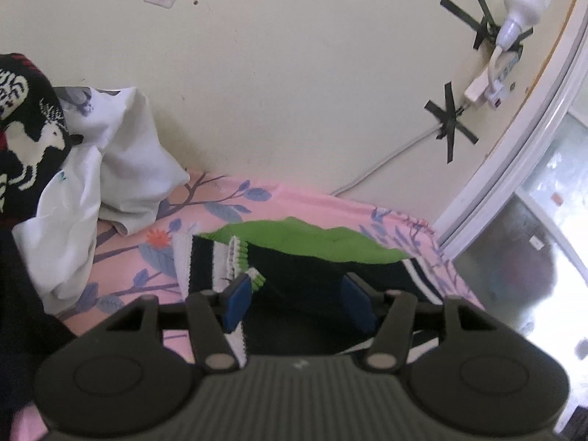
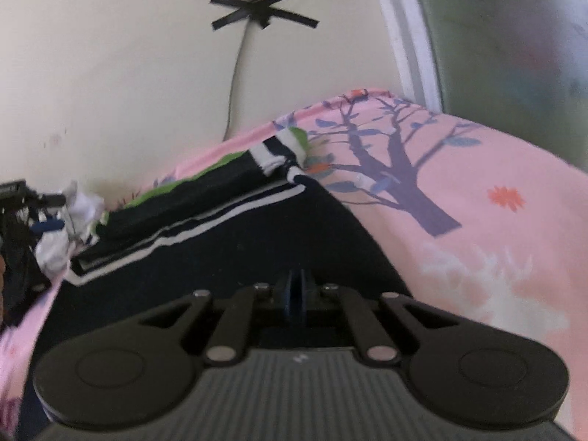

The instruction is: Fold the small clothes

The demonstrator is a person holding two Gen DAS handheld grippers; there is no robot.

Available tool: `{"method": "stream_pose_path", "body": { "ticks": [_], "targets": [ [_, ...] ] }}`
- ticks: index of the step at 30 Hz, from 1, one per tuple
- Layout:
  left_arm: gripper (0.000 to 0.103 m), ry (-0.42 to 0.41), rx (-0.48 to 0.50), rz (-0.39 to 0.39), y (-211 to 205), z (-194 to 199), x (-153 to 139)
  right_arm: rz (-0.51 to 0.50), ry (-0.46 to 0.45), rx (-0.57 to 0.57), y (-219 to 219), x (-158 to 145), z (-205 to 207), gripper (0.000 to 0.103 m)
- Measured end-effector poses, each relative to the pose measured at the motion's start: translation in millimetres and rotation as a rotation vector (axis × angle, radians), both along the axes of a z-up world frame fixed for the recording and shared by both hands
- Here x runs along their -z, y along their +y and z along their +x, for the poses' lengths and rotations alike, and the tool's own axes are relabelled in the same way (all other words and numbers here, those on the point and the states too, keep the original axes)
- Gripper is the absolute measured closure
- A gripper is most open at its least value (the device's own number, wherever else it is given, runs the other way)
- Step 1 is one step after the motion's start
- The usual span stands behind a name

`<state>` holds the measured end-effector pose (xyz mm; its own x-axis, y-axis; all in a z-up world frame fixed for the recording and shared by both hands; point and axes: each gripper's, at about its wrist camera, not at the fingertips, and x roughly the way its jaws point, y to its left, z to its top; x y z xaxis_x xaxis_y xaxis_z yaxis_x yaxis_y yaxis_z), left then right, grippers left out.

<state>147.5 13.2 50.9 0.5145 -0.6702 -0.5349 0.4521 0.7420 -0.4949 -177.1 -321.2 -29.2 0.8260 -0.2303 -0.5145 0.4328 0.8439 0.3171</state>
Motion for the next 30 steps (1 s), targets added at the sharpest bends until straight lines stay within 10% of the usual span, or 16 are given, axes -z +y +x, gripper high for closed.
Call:
{"method": "stream_pose_path", "body": {
  "ticks": [1, 4, 9, 13, 17, 21, 23, 24, 25, 30],
  "targets": [
    [0.047, 0.010, -0.002, -0.013, 3, 1, -1, 0.000, 0.002, -0.001, 1, -2, 0, 0.103],
    [0.047, 0.051, -0.009, -0.048, 15, -1, -2, -0.020, -0.027, -0.024, 10, -14, 3, 0.035],
    [0.047, 0.031, -0.071, 0.014, 44, -14, 13, -0.143, -0.077, -0.191, 49, -45, 46, 0.042],
    [0.050, 0.041, -0.105, -0.010, 60, -9, 22, -0.229, -0.033, -0.416, 102, -62, 124, 0.073],
    [0.051, 0.000, -0.108, -0.021, 69, -9, 17, -0.292, 0.011, -0.560, 152, -64, 202, 0.072],
    [0.051, 0.005, -0.119, -0.027, 75, -6, 14, -0.317, 0.069, -0.612, 177, -48, 266, 0.044],
    [0.051, 0.003, -0.121, -0.033, 77, -6, 14, -0.338, 0.124, -0.635, 187, -33, 290, 0.057],
    [0.051, 0.002, -0.122, -0.033, 77, -6, 14, -0.341, 0.162, -0.642, 188, -25, 298, 0.094],
    [0.051, 0.000, -0.126, -0.029, 77, -6, 13, -0.341, 0.173, -0.631, 189, -19, 298, 0.101],
    [0.049, -0.005, -0.102, -0.025, 69, -10, 13, -0.269, 0.130, -0.669, 190, -32, 259, 0.098]
  ]
}}
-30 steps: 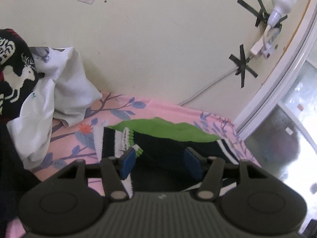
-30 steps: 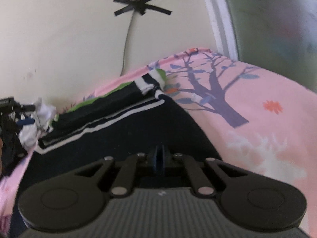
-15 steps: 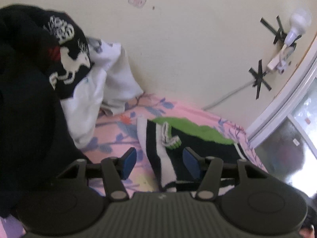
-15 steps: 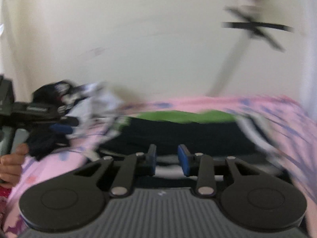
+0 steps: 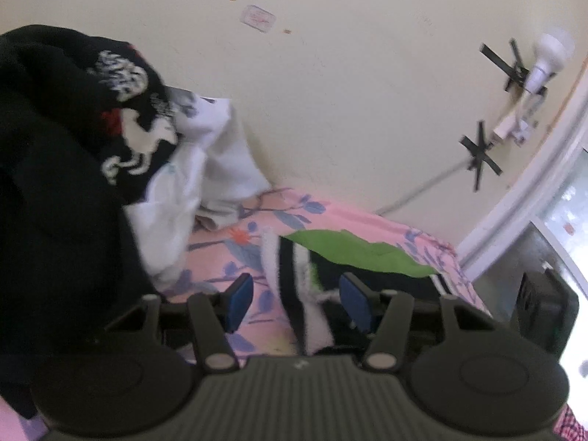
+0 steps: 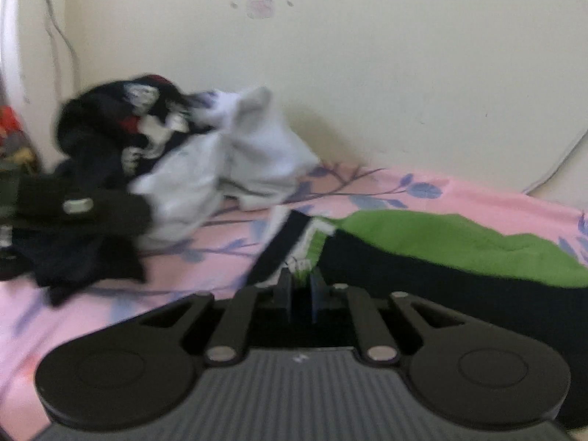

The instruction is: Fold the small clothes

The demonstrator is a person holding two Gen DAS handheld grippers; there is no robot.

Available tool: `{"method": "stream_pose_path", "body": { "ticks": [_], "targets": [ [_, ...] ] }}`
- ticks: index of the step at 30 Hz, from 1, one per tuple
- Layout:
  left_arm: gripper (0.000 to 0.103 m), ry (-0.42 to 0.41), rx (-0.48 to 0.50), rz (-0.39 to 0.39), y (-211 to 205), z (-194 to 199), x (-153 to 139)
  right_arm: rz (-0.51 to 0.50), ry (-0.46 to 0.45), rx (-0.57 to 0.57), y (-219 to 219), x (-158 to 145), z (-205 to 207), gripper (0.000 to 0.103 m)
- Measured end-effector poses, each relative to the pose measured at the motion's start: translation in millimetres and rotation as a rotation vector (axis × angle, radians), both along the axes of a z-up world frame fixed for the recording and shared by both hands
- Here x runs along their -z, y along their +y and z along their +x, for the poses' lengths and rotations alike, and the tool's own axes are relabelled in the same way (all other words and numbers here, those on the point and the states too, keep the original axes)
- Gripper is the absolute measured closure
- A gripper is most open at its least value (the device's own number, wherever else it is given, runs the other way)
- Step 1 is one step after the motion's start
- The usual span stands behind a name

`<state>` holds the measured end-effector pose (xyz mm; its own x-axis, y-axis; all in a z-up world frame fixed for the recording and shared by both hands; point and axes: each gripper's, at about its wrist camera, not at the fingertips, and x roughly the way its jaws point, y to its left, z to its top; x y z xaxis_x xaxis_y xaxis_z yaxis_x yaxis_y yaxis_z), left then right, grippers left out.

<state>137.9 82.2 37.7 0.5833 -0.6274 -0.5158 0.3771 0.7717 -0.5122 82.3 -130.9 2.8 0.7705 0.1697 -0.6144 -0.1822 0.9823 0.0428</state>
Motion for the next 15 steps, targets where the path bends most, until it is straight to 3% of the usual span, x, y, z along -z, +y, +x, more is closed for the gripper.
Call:
{"method": "stream_pose_path", "body": {
  "ticks": [2, 3, 4, 7, 9, 12, 15],
  "targets": [
    [0.047, -0.007, 0.029, 0.022, -10, -3, 2, -0.033, 0.009, 0.003, 0, -1, -12, 0.080],
    [0.047, -0.009, 0.045, 0.044, -16, -6, 4, -0.048, -0.014, 0.023, -4, -5, -21, 0.059],
    [0.047, -0.014, 0.058, 0.062, -21, -8, 6, -0.029, -0.062, 0.048, -15, -13, -37, 0.048],
    [0.047, -0.035, 0.106, 0.116, -41, -17, 10, 0.062, -0.101, 0.132, -60, -29, -90, 0.061],
    [0.047, -0.044, 0.157, 0.118, -52, -23, 13, 0.069, -0.106, 0.214, -94, -28, -131, 0.063],
    [0.047, -0.065, 0.221, 0.149, -71, -34, 22, 0.048, -0.053, 0.361, -144, -9, -186, 0.077],
    [0.047, -0.033, 0.235, 0.208, -89, -37, 37, 0.081, -0.003, 0.495, -190, 13, -225, 0.081]
  ]
}}
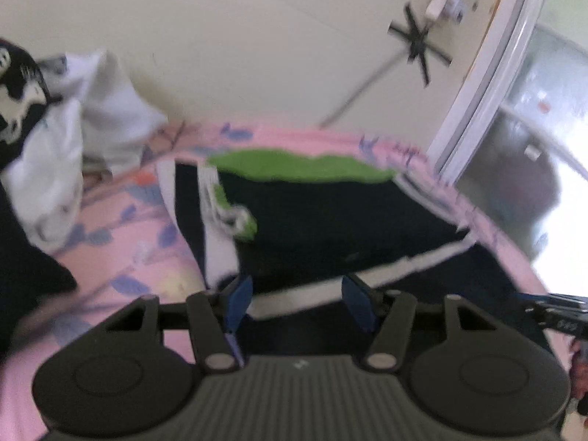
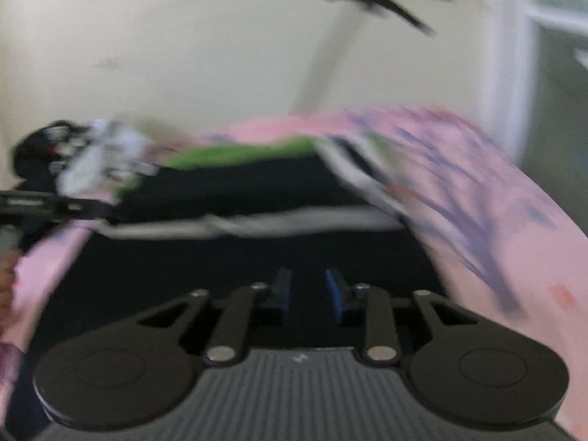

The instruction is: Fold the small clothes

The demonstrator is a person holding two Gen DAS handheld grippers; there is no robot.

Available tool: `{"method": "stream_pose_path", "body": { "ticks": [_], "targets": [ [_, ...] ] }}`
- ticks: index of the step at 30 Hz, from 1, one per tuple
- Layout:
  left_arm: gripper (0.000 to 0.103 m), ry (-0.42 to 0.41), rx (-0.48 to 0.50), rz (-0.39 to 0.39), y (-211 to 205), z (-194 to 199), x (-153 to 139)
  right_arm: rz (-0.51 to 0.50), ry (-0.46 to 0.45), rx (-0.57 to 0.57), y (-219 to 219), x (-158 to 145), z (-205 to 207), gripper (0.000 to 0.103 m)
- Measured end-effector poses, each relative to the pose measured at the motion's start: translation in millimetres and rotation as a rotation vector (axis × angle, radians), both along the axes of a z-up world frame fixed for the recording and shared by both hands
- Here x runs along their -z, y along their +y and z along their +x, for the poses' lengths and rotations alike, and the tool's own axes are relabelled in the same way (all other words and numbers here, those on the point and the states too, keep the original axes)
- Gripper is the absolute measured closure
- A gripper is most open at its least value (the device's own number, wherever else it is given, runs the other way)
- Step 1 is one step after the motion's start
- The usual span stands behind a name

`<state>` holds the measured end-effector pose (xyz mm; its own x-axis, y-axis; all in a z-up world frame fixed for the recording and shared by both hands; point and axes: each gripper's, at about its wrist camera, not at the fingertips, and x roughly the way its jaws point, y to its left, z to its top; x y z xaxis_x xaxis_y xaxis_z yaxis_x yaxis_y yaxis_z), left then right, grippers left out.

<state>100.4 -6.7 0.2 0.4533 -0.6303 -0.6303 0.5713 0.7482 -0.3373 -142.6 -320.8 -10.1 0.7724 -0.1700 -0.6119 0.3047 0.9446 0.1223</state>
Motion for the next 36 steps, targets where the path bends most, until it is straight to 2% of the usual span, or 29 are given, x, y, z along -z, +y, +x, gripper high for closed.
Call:
{"method": "stream_pose_path", "body": {
  "ticks": [1, 3, 5, 7, 10, 15, 17, 19, 20, 22, 25, 27, 28, 29, 30, 31, 32, 34, 36],
  "targets": [
    [0.047, -0.014, -0.003, 0.017, -5, -2, 5, 0.015, 0.003, 0.038, -12, 6, -11, 0.085],
    [0.045, -0.100, 0.006, 0.086, -16, -12, 6, 0.043, -0.027, 0.066, -29, 10, -28, 0.099],
    [0.041, -0.153, 0.011, 0.151, -27, -22, 7, 0.076, -0.059, 0.065, -35, 14, -36, 0.100],
    [0.040, -0.192, 0.010, 0.200, -33, -31, 7, 0.068, -0.090, 0.054, -34, 18, -41, 0.100],
    [0.040, -0.214, -0.005, 0.213, -32, -37, 6, 0.061, -0.137, 0.045, -33, 24, -47, 0.100],
    [0.040, -0.169, -0.036, 0.190, -26, -34, 3, 0.167, -0.174, 0.043, -48, 25, -49, 0.100],
    [0.041, -0.094, -0.072, 0.127, -14, -39, -3, 0.172, -0.185, 0.014, -49, 12, -57, 0.092],
    [0.038, -0.071, -0.100, 0.057, 6, -56, -15, 0.074, -0.247, -0.015, -48, -16, -67, 0.082],
    [0.034, -0.069, -0.125, 0.055, 16, -66, -21, 0.016, -0.267, -0.027, -46, -28, -68, 0.078],
    [0.025, -0.065, -0.171, 0.094, 30, -79, -28, -0.080, -0.269, -0.068, -46, -43, -56, 0.056],
    [0.025, -0.027, -0.228, 0.142, 40, -85, -26, -0.124, -0.176, -0.125, -52, -37, -11, 0.055],
    [0.029, 0.009, -0.245, 0.114, 44, -89, -20, -0.070, -0.130, -0.170, -55, -25, 17, 0.056],
    [0.035, 0.027, -0.254, 0.106, 43, -91, -17, -0.048, -0.117, -0.189, -55, -19, 34, 0.057],
    [0.049, 0.042, -0.257, 0.102, 40, -92, -13, -0.037, -0.105, -0.192, -55, -14, 47, 0.060],
    [0.058, 0.052, -0.252, 0.107, 35, -93, -9, -0.010, -0.084, -0.169, -58, -7, 62, 0.075],
    [0.068, 0.038, -0.258, 0.123, 29, -95, -6, 0.030, -0.069, -0.149, -63, -2, 73, 0.103],
    [0.086, -0.003, -0.272, 0.168, 21, -98, -5, 0.046, -0.063, -0.103, -68, 3, 80, 0.103],
    [0.088, -0.050, -0.267, 0.230, 12, -102, -4, -0.011, -0.028, 0.091, -88, 13, 87, 0.103],
    [0.088, -0.030, -0.268, 0.241, 15, -103, -7, 0.143, -0.068, 0.141, -112, 14, 71, 0.103]
  ]
}}
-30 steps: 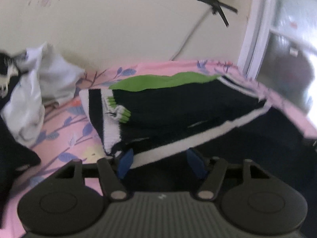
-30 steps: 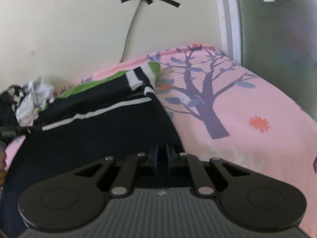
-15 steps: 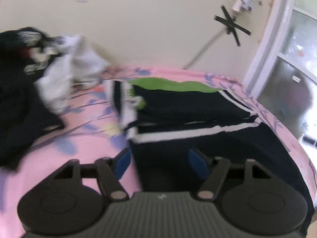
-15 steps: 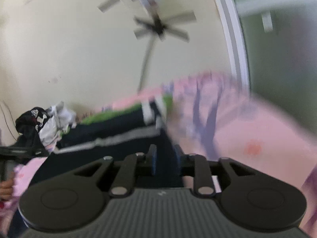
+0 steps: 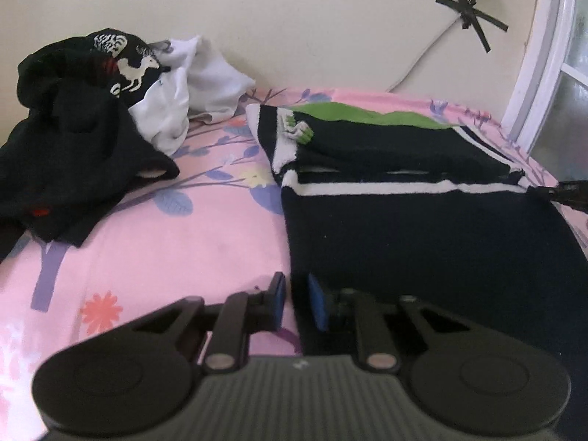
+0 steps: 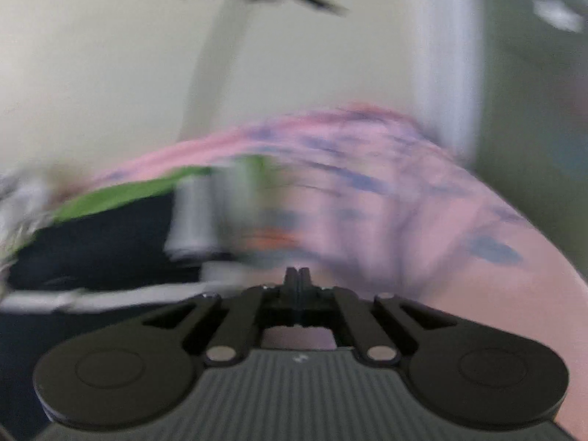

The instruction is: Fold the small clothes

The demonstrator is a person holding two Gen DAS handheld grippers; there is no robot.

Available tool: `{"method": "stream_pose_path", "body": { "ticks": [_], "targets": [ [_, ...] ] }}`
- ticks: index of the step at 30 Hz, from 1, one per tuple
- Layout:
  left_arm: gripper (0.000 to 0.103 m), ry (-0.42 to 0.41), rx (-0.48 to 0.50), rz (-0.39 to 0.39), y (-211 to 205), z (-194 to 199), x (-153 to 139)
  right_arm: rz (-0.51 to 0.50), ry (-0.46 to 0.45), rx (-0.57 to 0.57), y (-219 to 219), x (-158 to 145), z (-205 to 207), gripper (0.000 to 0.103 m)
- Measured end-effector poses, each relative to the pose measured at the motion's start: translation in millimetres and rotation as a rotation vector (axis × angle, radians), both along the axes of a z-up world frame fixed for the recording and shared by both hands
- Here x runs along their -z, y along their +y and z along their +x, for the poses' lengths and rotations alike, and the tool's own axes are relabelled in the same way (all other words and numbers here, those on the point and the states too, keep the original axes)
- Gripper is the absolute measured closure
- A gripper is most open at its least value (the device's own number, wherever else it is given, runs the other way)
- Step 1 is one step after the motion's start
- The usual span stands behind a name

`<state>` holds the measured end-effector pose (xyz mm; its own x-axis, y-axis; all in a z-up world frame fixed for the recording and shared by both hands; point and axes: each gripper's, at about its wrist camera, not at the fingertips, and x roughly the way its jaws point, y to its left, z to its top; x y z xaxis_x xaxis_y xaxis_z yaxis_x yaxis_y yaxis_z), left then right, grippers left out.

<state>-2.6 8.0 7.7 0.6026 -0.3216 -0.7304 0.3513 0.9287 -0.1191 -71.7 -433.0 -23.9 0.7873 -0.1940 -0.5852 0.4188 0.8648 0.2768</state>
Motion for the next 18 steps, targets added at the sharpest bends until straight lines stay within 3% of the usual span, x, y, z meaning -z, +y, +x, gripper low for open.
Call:
{"method": "stream_pose_path", "body": {
  "ticks": [1, 3, 4, 5, 6, 7, 8, 10, 11, 12, 14, 18],
  "targets": [
    [0.087, 0.021, -0.001, -0.010, 5, -3, -3, 0.066, -0.019, -0.023, -4, -5, -16, 0.103],
    [0.086, 0.032, 0.026, -0.047, 26, -20, -16, 0.091, -0.086, -0.143, 4, -20, -57, 0.103],
    [0.082, 0.008, 0.046, -0.060, 40, -38, -25, 0.072, -0.097, -0.213, 13, -28, -87, 0.101],
    [0.067, -0.006, 0.063, -0.069, 51, -52, -30, 0.046, -0.097, -0.248, 20, -33, -112, 0.097],
    [0.061, -0.007, 0.071, -0.079, 62, -67, -34, 0.010, -0.106, -0.280, 27, -38, -138, 0.087],
    [0.058, 0.003, 0.069, -0.086, 72, -80, -37, -0.045, -0.133, -0.303, 33, -45, -171, 0.085],
    [0.058, 0.015, 0.073, -0.090, 80, -95, -39, -0.095, -0.167, -0.293, 33, -51, -197, 0.084],
    [0.054, 0.018, 0.081, -0.096, 88, -116, -42, -0.172, -0.237, -0.156, 21, -68, -253, 0.075],
    [0.049, 0.014, 0.082, -0.104, 91, -127, -42, -0.194, -0.271, -0.093, 16, -75, -276, 0.067],
    [0.048, 0.016, 0.081, -0.114, 91, -135, -41, -0.208, -0.308, -0.063, 14, -80, -296, 0.048],
    [0.047, 0.048, 0.077, -0.130, 88, -147, -36, -0.199, -0.316, -0.091, 19, -79, -322, 0.046],
    [0.047, 0.090, 0.084, -0.120, 75, -159, -27, -0.110, -0.194, -0.232, 48, -40, -313, 0.048]
  ]
}}
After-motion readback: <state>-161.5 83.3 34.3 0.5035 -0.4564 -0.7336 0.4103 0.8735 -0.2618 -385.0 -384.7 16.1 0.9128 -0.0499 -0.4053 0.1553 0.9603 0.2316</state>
